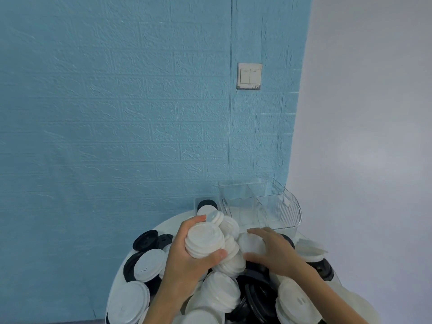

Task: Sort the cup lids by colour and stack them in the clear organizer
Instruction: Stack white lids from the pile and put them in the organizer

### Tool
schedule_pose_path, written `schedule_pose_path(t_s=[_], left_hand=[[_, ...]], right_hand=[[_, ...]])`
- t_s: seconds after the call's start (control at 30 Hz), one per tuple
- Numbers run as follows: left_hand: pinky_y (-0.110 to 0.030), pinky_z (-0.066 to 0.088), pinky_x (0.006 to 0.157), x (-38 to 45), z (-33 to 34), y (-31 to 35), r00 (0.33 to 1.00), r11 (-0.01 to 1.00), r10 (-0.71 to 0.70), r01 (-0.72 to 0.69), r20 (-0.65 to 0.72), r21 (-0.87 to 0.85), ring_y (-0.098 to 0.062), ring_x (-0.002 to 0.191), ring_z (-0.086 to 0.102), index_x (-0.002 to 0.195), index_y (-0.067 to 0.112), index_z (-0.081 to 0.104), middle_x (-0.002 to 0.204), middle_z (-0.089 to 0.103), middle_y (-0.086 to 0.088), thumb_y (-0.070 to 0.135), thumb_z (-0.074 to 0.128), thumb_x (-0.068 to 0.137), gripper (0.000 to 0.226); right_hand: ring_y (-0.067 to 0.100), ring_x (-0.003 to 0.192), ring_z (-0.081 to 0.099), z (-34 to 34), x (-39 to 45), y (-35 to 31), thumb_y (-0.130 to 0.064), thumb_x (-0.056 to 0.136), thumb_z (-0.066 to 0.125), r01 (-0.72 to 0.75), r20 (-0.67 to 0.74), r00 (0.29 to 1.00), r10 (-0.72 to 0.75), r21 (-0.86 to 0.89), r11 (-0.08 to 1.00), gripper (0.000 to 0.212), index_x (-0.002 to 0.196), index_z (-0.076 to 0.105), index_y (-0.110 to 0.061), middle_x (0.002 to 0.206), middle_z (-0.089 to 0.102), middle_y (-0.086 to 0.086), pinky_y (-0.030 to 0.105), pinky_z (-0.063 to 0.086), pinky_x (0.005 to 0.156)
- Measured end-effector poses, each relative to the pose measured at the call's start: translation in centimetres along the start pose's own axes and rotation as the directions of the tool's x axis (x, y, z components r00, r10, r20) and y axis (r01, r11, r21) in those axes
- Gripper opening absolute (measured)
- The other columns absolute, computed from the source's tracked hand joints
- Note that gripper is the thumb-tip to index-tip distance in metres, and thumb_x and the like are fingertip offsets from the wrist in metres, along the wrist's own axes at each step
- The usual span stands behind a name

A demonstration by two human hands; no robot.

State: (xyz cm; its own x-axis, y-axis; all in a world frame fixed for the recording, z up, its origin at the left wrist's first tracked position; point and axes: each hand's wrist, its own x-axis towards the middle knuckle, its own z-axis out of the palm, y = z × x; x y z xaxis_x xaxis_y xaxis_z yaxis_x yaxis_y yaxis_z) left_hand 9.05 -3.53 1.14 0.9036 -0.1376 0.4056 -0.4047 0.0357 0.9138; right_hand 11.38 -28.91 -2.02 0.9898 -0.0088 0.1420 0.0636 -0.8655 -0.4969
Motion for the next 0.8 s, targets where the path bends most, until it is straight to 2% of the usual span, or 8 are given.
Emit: schedule_pose_path(t_s=[0.07,0.17,0.33,0.43,0.53,0.6,0.7,0.8], left_hand=[[-0.01,0.049,0.081,0.0,-0.1,-0.1,1.0,1.0,-0.004,0.004,0.0,0.004,0.004,0.1,0.063,0.117,0.03,0.064,0.111,0.067,0.024,0.04,0.09,0.04,0.082],[-0.011,0.049,0.083,0.0,-0.1,-0.4,1.0,1.0,-0.005,0.005,0.003,0.031,0.004,0.102,0.061,0.113,0.044,0.064,0.111,0.065,0.024,0.041,0.091,0.042,0.076],[-0.016,0.051,0.089,-0.1,0.4,-0.9,0.999,0.999,-0.007,0.006,0.043,0.035,0.0,0.106,0.064,0.116,0.048,0.062,0.115,0.067,0.022,0.027,0.095,0.051,0.076],[-0.029,0.056,0.094,-0.1,0.9,-0.9,0.998,1.0,-0.001,0.0,0.057,0.011,-0.01,0.115,0.066,0.131,0.041,0.057,0.126,0.068,0.009,0.018,0.1,0.057,0.089],[-0.022,0.057,0.086,-0.1,1.2,-0.5,0.999,1.0,0.002,-0.001,0.048,-0.026,-0.006,0.112,0.067,0.137,0.032,0.053,0.13,0.066,0.004,-0.008,0.093,0.06,0.095],[-0.021,0.057,0.081,-0.1,1.3,-0.6,0.999,0.999,-0.002,0.004,0.044,-0.045,-0.006,0.108,0.069,0.136,0.032,0.052,0.128,0.066,0.003,-0.012,0.091,0.058,0.098],[-0.03,0.061,0.075,0.0,0.9,-1.2,0.999,0.997,-0.022,0.024,0.029,-0.069,-0.015,0.105,0.072,0.127,0.04,0.06,0.118,0.071,0.0,-0.007,0.096,0.051,0.097],[-0.044,0.063,0.078,0.2,0.6,-1.7,0.999,0.998,-0.035,0.035,0.0,-0.049,-0.019,0.103,0.072,0.113,0.047,0.065,0.113,0.072,0.004,0.017,0.096,0.043,0.082]], right_hand=[[0.008,0.117,0.055,-0.8,-0.3,-0.3,-0.061,0.077,0.077,0.015,-0.052,0.999,-0.011,0.071,0.997,0.073,0.142,0.05,-0.041,0.134,0.053,-0.013,0.027,0.044,0.1],[0.003,0.113,0.057,-2.4,-1.0,-1.6,-0.06,0.075,0.08,0.074,-0.12,0.992,-0.049,0.219,0.973,0.066,0.134,0.055,-0.046,0.13,0.054,-0.019,0.03,0.049,0.1],[-0.011,0.113,0.056,-4.8,-2.8,-7.3,-0.052,0.072,0.083,0.236,-0.142,0.972,-0.19,0.534,0.812,0.058,0.125,0.062,-0.049,0.124,0.056,-0.025,0.019,0.053,0.092],[-0.003,0.117,0.056,-4.3,-2.9,-10.1,-0.048,0.076,0.085,0.304,-0.075,0.949,-0.307,0.473,0.827,0.055,0.126,0.063,-0.05,0.123,0.057,-0.021,0.019,0.051,0.094],[-0.004,0.118,0.053,-2.9,-2.3,-11.2,-0.054,0.073,0.086,0.355,-0.05,0.932,-0.358,0.321,0.878,0.062,0.128,0.06,-0.044,0.124,0.056,-0.022,0.02,0.044,0.099],[-0.002,0.115,0.055,-2.5,-1.9,-11.4,-0.053,0.068,0.089,0.323,-0.065,0.945,-0.321,0.346,0.881,0.062,0.122,0.061,-0.041,0.122,0.058,-0.022,0.026,0.046,0.1],[0.0,0.115,0.057,-1.6,-1.8,-11.3,-0.054,0.064,0.09,0.29,-0.081,0.956,-0.283,0.431,0.855,0.059,0.116,0.066,-0.038,0.12,0.062,-0.019,0.033,0.048,0.102],[-0.002,0.121,0.055,-1.0,-2.3,-11.1,-0.054,0.076,0.082,0.332,-0.087,0.941,-0.328,0.431,0.839,0.058,0.126,0.065,-0.032,0.125,0.061,-0.022,0.031,0.047,0.105]])
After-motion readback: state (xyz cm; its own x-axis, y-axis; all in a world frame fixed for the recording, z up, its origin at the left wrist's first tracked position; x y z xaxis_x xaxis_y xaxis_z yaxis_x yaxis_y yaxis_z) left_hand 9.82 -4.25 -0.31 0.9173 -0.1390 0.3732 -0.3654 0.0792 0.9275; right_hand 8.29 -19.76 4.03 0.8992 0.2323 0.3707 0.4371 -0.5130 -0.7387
